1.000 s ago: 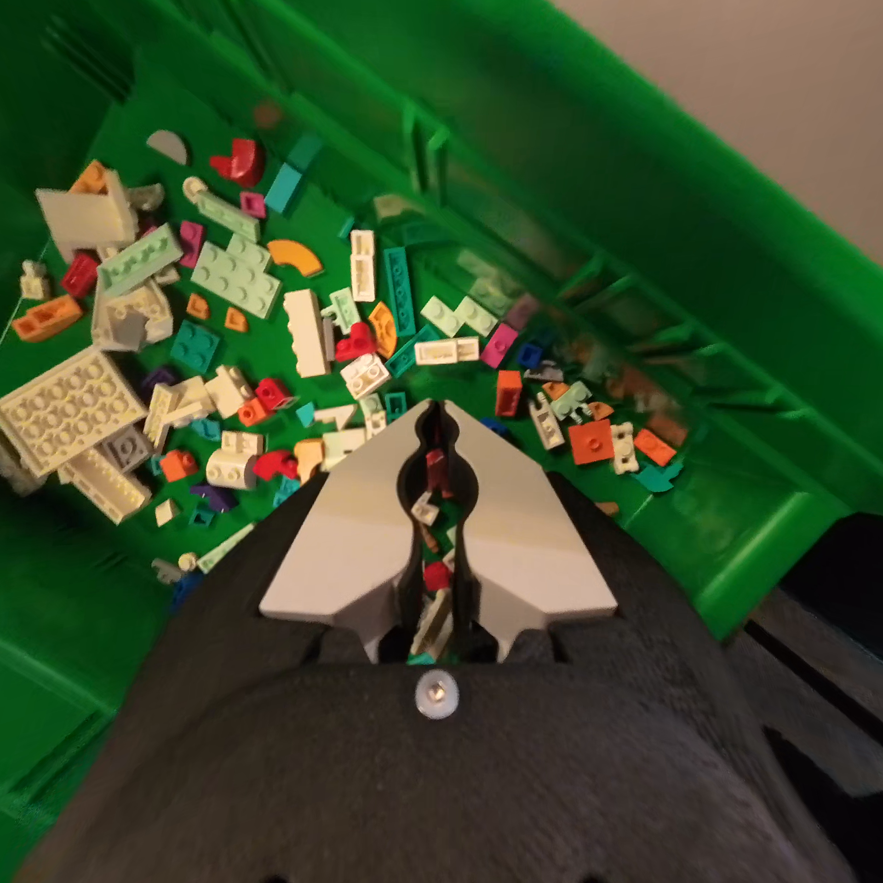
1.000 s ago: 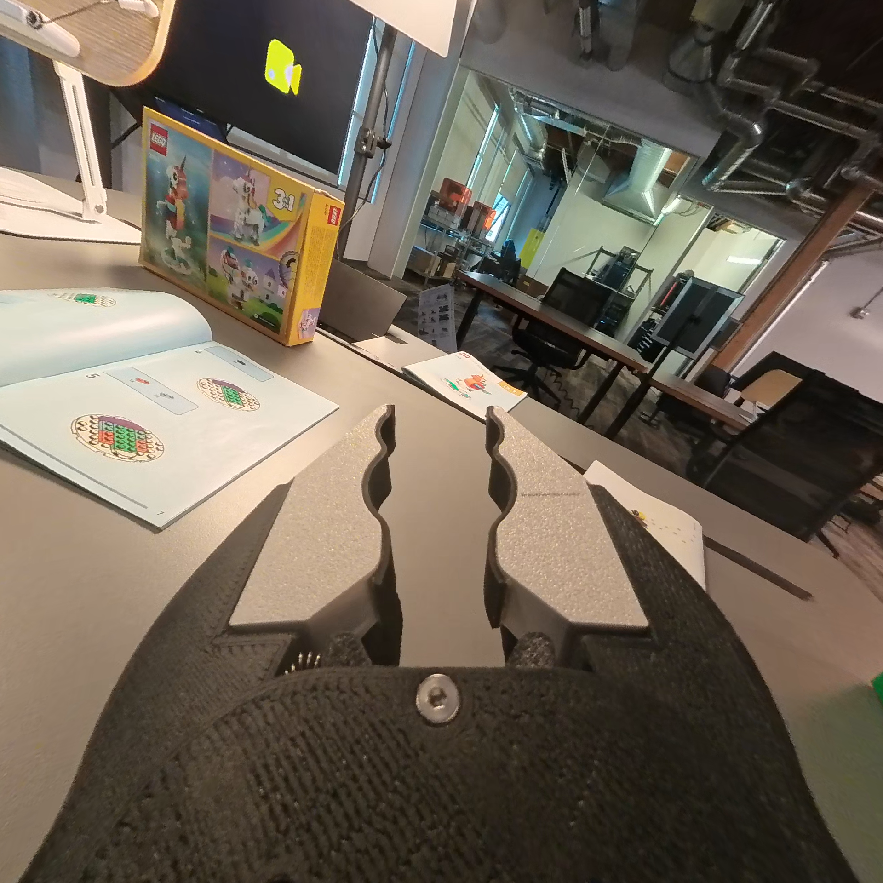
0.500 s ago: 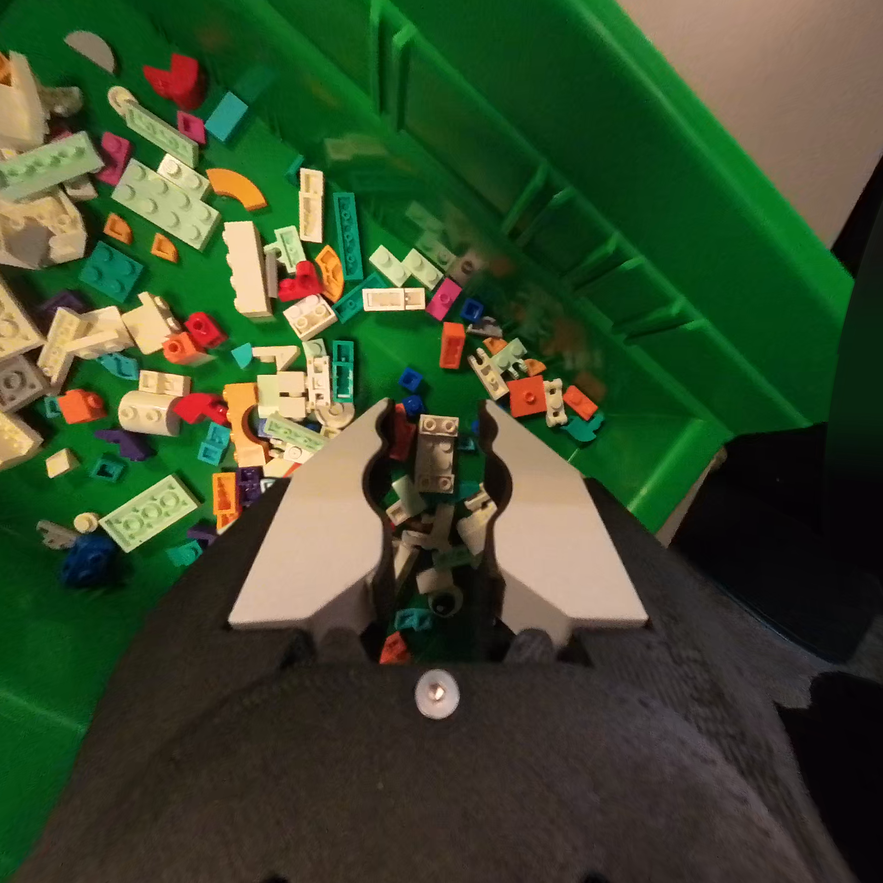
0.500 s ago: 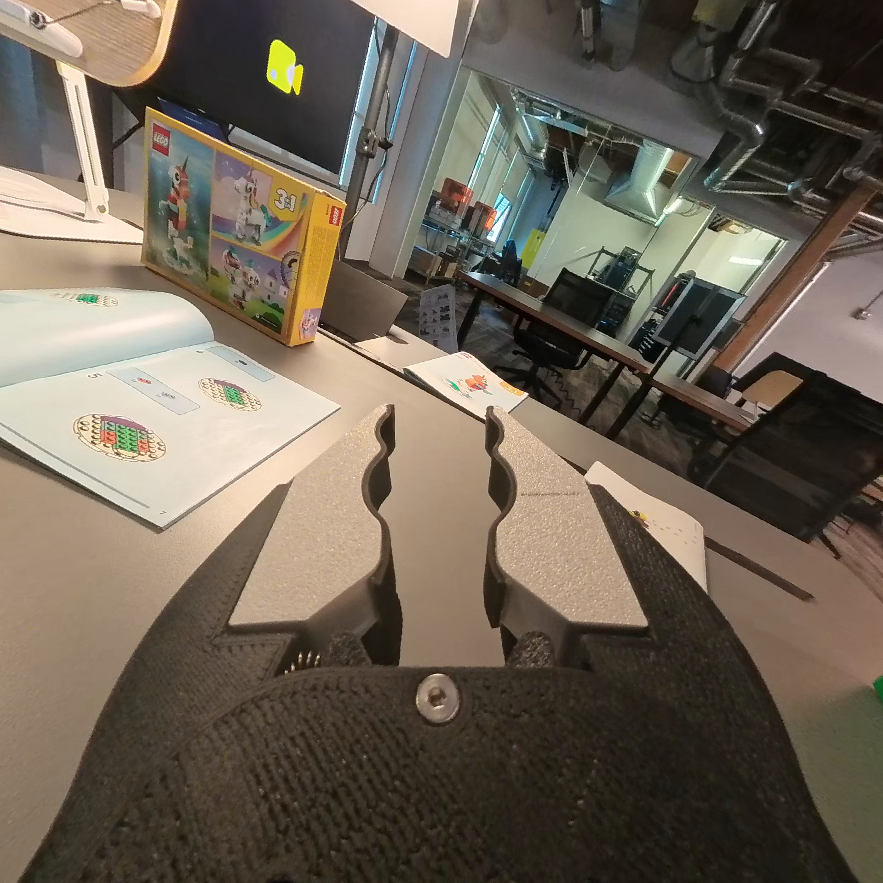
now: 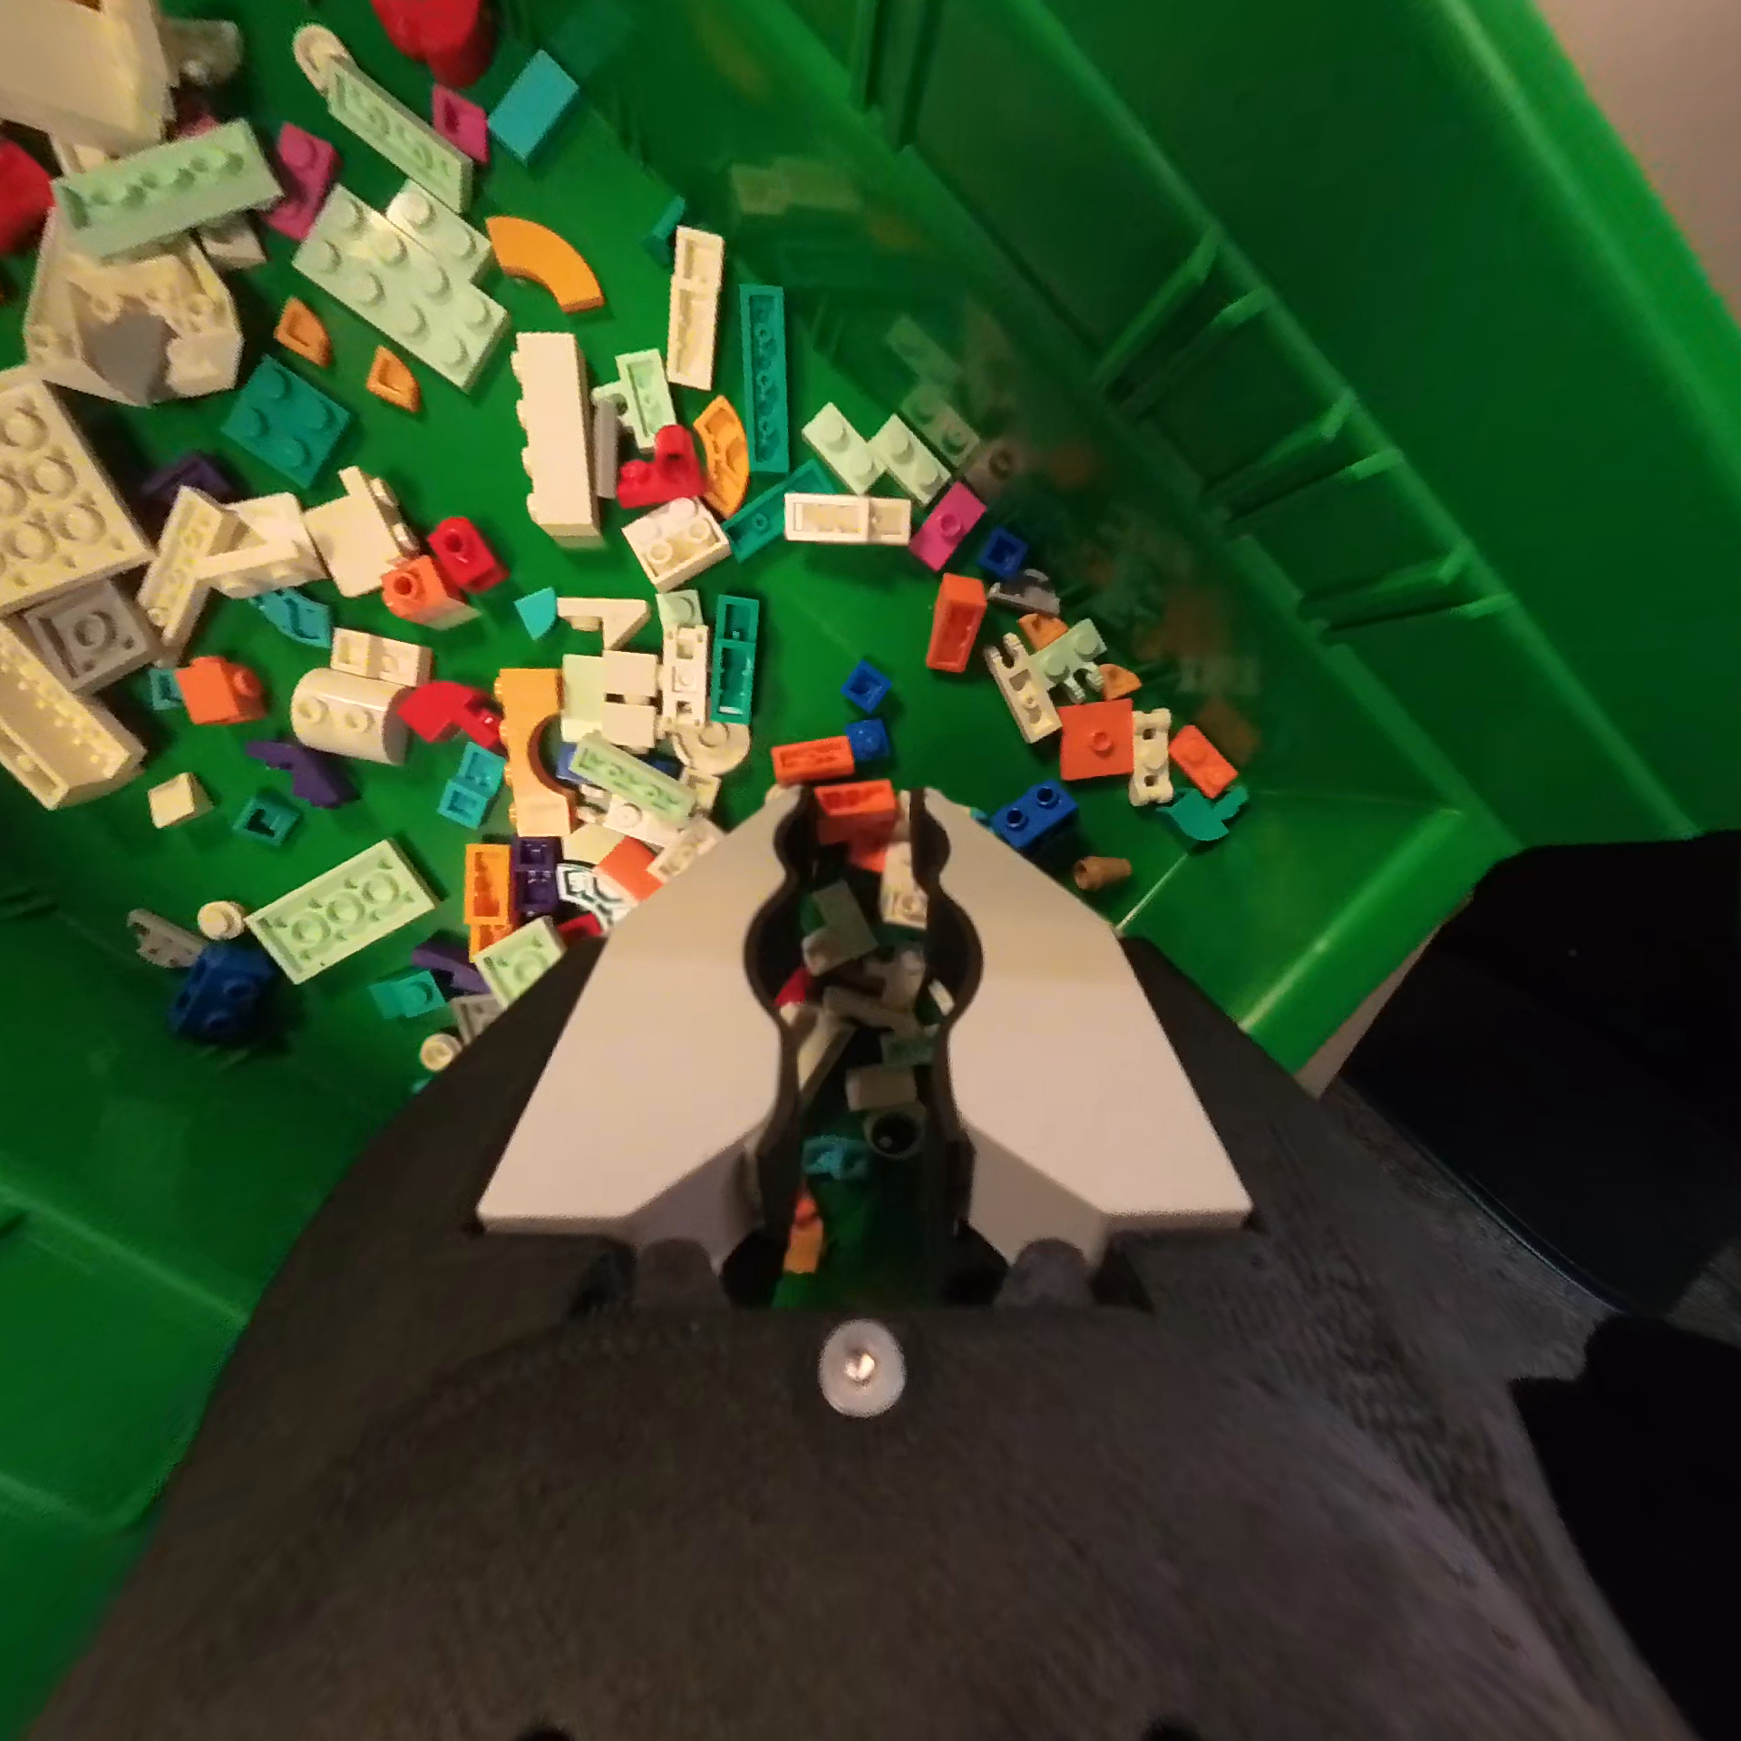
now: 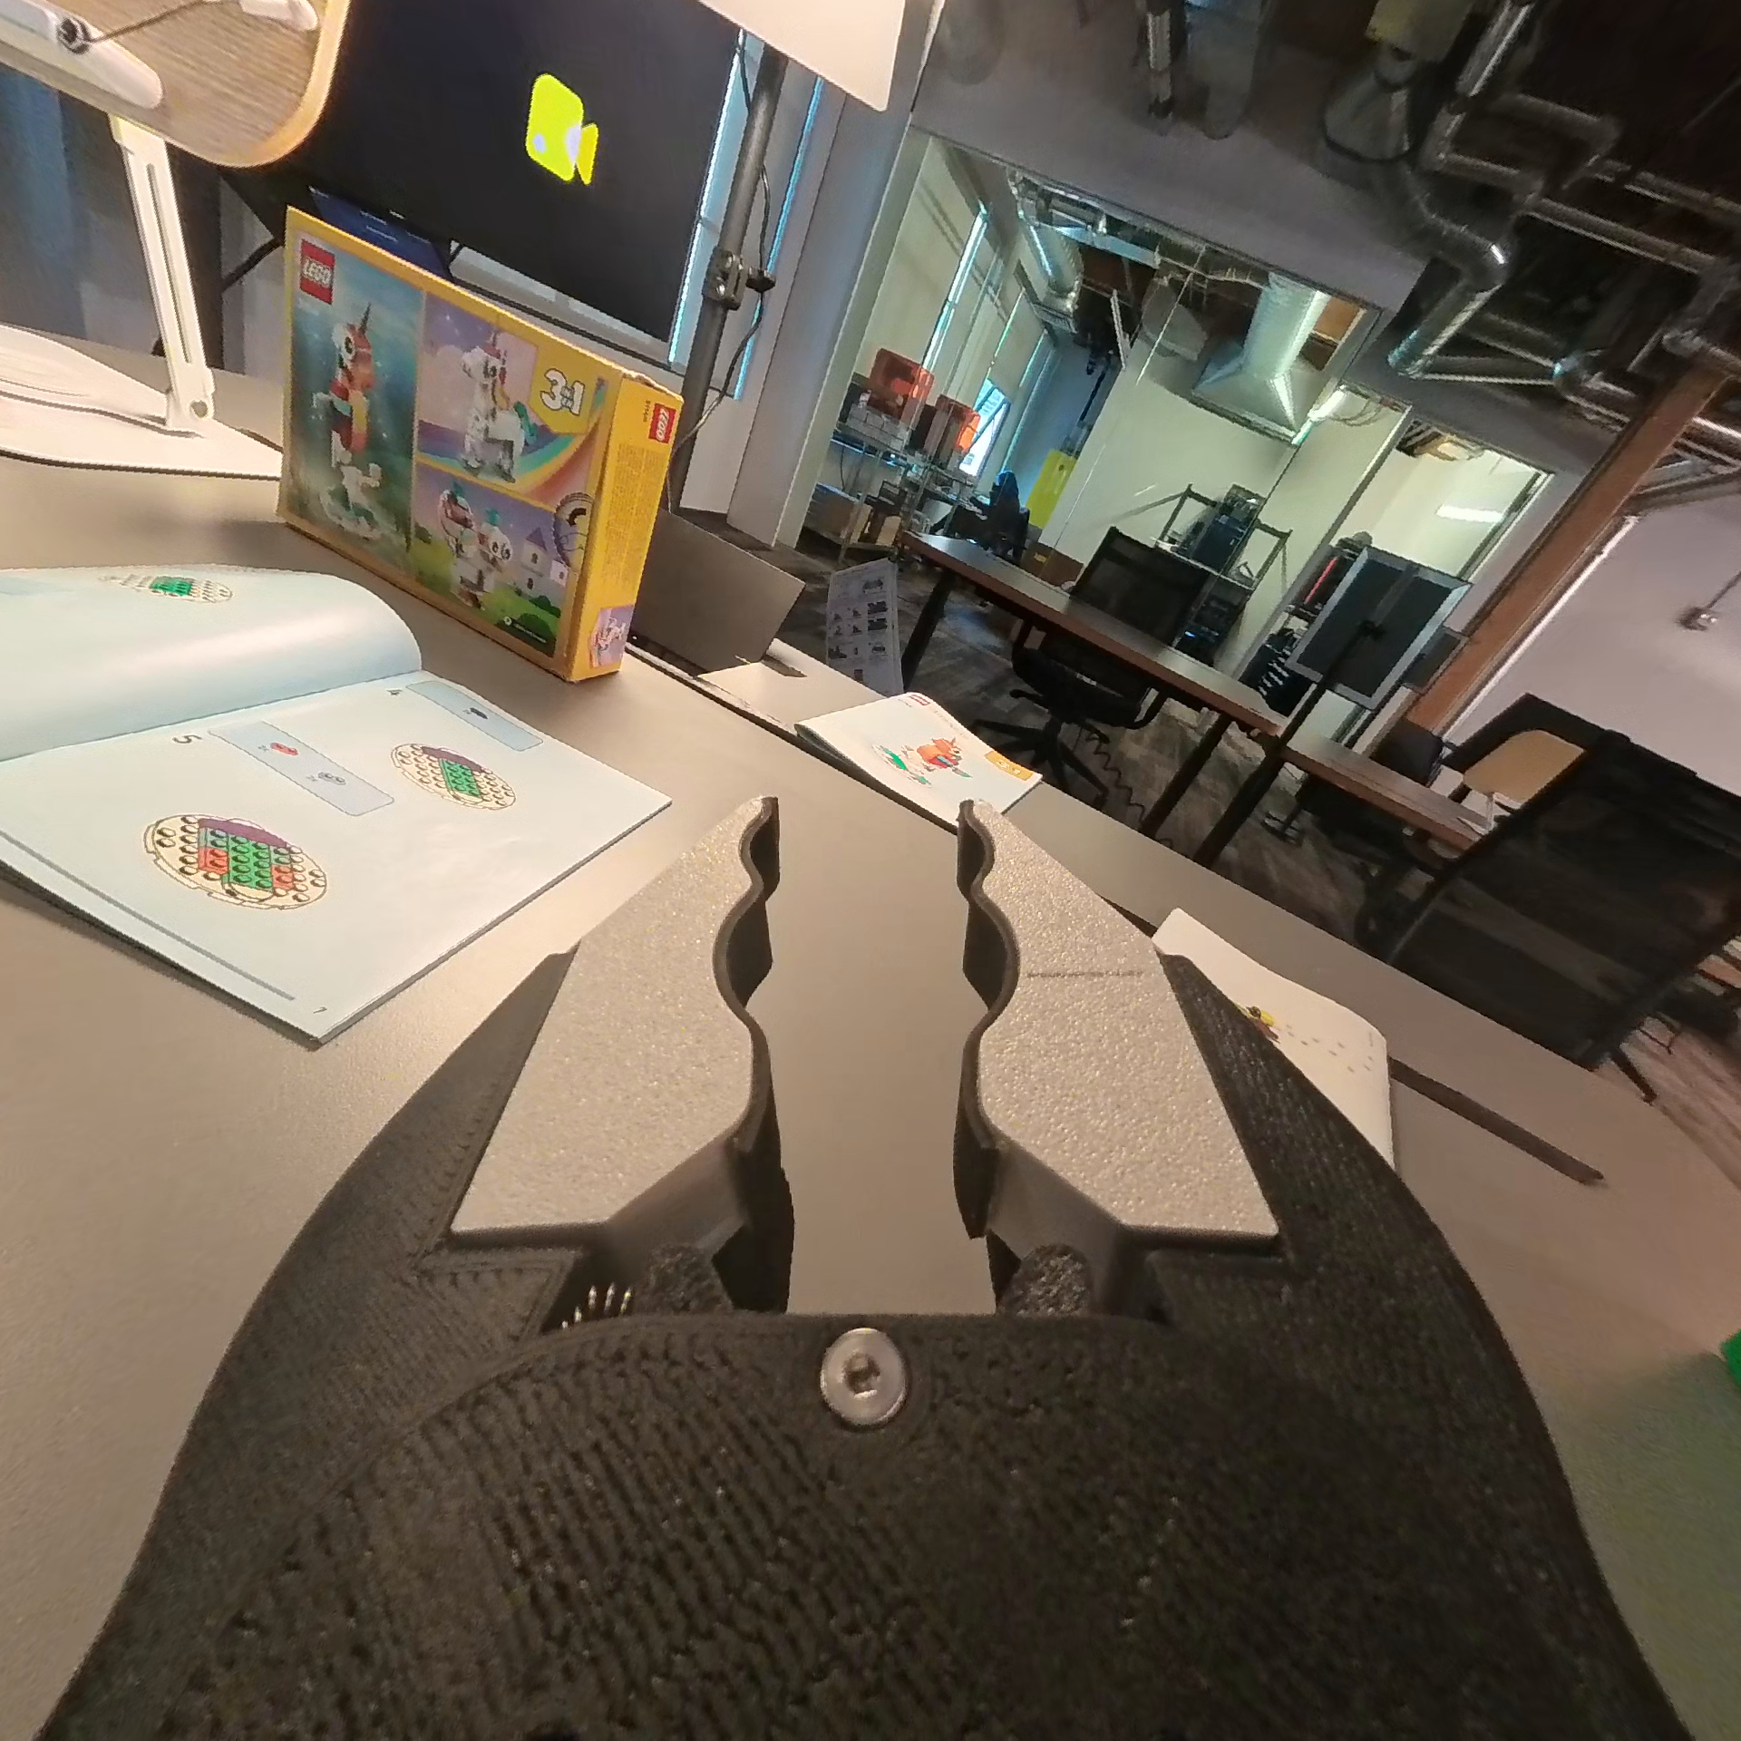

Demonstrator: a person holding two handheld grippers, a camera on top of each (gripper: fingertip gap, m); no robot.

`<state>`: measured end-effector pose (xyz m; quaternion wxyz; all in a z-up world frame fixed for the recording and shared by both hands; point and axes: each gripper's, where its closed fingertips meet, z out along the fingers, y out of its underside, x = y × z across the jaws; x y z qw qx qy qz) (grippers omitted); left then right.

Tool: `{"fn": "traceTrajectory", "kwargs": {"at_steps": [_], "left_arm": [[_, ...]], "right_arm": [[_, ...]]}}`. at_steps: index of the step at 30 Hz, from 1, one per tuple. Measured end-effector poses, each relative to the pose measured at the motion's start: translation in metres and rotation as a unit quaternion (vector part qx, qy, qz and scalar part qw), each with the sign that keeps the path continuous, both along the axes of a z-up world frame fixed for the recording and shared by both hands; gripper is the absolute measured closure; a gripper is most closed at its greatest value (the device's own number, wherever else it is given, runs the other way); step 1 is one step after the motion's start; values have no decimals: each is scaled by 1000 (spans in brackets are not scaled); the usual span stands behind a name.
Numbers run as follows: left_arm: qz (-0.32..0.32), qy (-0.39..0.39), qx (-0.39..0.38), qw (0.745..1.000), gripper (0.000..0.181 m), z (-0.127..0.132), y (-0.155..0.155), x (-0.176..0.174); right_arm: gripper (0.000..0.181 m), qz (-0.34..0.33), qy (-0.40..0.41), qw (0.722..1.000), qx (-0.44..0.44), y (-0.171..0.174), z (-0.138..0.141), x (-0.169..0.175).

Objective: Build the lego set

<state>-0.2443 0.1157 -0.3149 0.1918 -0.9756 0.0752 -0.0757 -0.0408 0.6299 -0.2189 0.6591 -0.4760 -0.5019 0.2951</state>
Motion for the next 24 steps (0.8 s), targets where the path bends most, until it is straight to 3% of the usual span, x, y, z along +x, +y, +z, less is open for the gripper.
{"fn": "traceTrajectory", "kwargs": {"at_steps": [1,8,24], "left_arm": [[-1,-4,-6,1000,164,-1,-2,2],[15,11,9,1000,156,2,3,-4],[-28,63,-23,997,166,-5,6,-13]], "right_arm": [[145,0,0,1000,0,0,0,0],[145,1,0,1000,0,0,0,0],[145,1,1,1000,-1,0,0,0]]}}
